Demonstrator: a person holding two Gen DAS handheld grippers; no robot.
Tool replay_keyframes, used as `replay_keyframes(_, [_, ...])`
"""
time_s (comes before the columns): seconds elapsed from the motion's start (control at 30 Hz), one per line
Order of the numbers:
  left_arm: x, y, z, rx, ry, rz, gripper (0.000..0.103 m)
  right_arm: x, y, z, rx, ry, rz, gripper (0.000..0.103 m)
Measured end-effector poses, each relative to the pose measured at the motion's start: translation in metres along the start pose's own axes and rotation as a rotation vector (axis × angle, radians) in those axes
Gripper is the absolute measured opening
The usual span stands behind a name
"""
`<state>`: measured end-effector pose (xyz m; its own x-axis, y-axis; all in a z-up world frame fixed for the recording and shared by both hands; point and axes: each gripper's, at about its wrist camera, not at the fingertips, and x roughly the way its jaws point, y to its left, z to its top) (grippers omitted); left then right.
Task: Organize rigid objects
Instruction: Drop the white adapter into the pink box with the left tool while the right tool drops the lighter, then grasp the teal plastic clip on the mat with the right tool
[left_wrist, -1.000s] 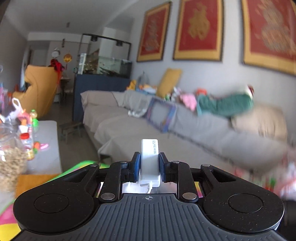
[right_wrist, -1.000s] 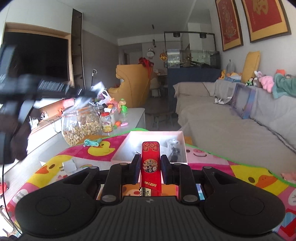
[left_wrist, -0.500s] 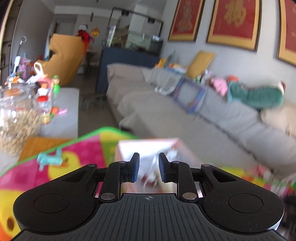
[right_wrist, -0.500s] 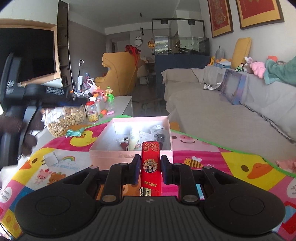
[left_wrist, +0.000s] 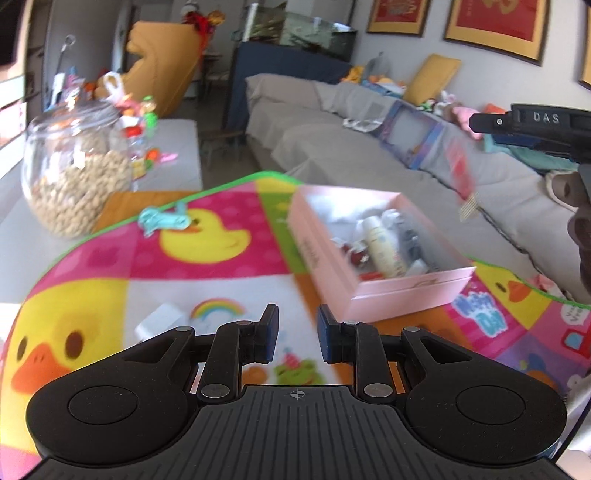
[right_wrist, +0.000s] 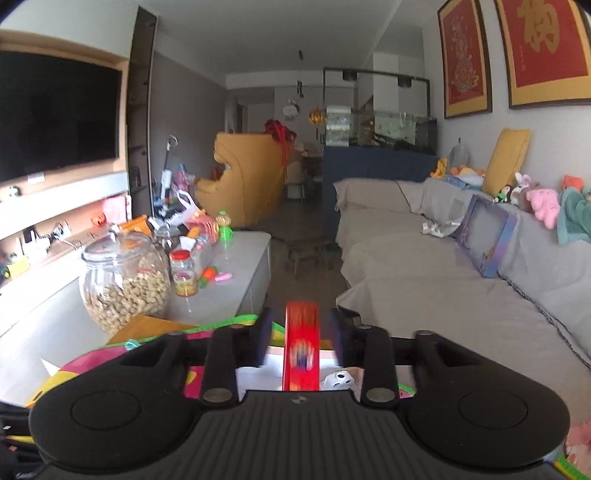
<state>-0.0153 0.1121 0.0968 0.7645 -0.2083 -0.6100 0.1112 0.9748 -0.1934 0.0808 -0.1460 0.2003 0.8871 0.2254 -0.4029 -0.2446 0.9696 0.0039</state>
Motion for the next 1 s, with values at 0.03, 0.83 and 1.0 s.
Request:
replay_keyframes(0.03, [0.0,0.006,-0.003,-0.013,0.002,0.005,0.025,0.006,0.003,0.0,0.008,0.024,0.004,0.055])
replay_keyframes(0.83, [-0.002,0.168,-0.069,-0.545,-0.289,-0.022,0.025,0.234,0.246,-0.027,-0.056,0.484,0.327,0.068])
replay_keyframes(1.0, [0.002,0.169,-0.072,-0.56,-0.274,-0.041,0.025,0.281,0.256,-0.04,-0.032,0.575,0.259,0.068])
